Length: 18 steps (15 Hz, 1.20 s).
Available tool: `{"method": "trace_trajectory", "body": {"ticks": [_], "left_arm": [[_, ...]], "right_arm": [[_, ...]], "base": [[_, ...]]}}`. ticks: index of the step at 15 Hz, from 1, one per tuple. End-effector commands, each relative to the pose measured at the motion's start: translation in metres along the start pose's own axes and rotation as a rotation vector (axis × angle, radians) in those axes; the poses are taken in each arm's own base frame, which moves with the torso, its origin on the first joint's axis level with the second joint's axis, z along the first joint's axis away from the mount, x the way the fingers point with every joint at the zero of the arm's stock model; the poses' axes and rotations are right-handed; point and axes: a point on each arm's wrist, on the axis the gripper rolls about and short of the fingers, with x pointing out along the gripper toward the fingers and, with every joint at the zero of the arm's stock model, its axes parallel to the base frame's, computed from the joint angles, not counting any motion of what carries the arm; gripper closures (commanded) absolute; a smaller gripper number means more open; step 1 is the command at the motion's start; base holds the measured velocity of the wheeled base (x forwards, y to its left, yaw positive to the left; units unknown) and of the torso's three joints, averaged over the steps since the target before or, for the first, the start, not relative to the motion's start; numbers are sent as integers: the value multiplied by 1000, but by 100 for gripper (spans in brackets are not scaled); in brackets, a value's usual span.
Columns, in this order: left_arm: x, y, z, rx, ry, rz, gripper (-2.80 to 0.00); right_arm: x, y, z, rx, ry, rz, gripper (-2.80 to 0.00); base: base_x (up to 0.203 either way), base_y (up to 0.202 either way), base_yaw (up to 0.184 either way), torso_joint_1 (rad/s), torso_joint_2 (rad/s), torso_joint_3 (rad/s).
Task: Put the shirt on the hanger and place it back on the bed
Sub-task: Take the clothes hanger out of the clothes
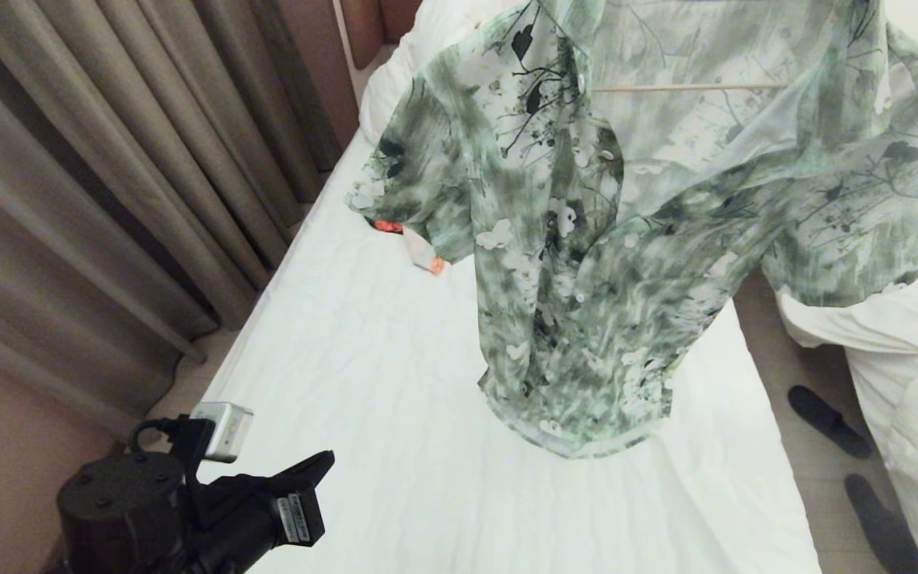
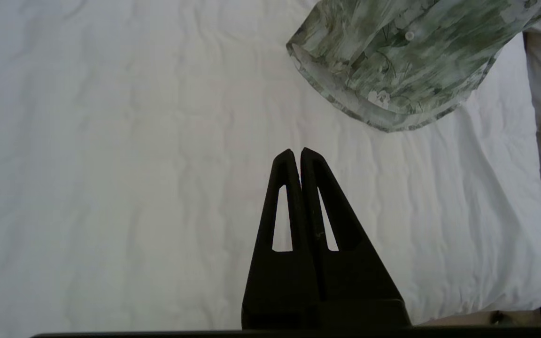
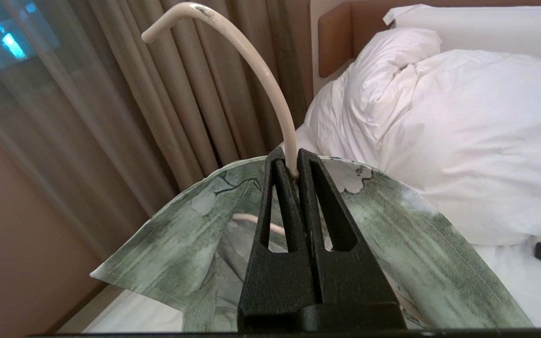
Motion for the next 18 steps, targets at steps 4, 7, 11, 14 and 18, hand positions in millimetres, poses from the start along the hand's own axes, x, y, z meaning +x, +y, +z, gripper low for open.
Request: {"method": "trace_trajectory", "body": {"ticks": [4,7,11,14,18], "left_arm": [[2,-2,-3,5,15,-4,0],[2,-3,-4,7,16,-9,0],[5,-6,7,8,-51,-13,0],[21,-20,42,130,-203,-30,0],[43,-50,101,168,-272,-57,0]], "right_arm": [[1,0,-1,-1,4,-3,0],[1,0,-1,-1,4,-3,0],[3,0,-7,3,32,-6,0],[13,-1,-24,9,94,-11,0],[27,0,-46,10,151,-91,0]], "base": [[0,0,0,0,0,0],[0,0,0,0,0,0],[0,0,0,0,0,0],[0,0,0,0,0,0],[0,0,0,0,0,0]]}}
